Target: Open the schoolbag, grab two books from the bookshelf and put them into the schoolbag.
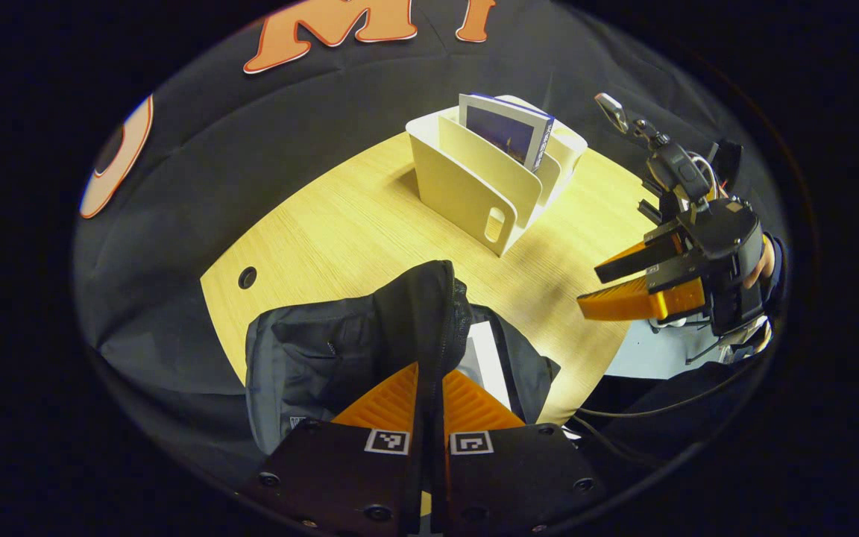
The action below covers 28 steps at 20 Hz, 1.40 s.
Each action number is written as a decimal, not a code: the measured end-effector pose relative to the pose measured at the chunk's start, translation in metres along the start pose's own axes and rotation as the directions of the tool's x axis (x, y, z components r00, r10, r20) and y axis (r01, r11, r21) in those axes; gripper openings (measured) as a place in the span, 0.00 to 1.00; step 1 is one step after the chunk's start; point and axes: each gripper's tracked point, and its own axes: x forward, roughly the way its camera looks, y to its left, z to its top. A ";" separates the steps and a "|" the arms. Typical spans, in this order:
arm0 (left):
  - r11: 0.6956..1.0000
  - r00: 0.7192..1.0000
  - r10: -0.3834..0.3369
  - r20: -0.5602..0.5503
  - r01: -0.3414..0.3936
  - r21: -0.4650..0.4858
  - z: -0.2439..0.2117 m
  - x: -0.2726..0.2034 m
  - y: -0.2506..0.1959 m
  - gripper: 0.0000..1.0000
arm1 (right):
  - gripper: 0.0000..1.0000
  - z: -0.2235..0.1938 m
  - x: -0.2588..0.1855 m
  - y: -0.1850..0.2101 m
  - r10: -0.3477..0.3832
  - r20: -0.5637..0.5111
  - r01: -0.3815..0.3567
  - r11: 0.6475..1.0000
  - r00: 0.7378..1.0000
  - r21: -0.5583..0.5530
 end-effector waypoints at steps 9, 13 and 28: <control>0.999 1.000 0.011 -0.007 -0.011 -0.038 -0.006 0.005 -0.004 0.06 | 0.97 0.053 -0.044 -0.041 -0.102 -0.006 0.100 0.983 0.995 -0.157; 0.998 1.000 0.019 -0.017 -0.020 -0.055 -0.008 0.007 -0.007 0.06 | 0.97 0.077 -0.059 -0.048 -0.112 -0.022 0.105 0.974 0.993 -0.201; 0.983 0.996 0.051 -0.074 -0.064 -0.174 -0.007 0.021 -0.013 0.06 | 0.97 0.218 -0.074 -0.087 -0.221 -0.007 0.205 0.917 0.975 -0.343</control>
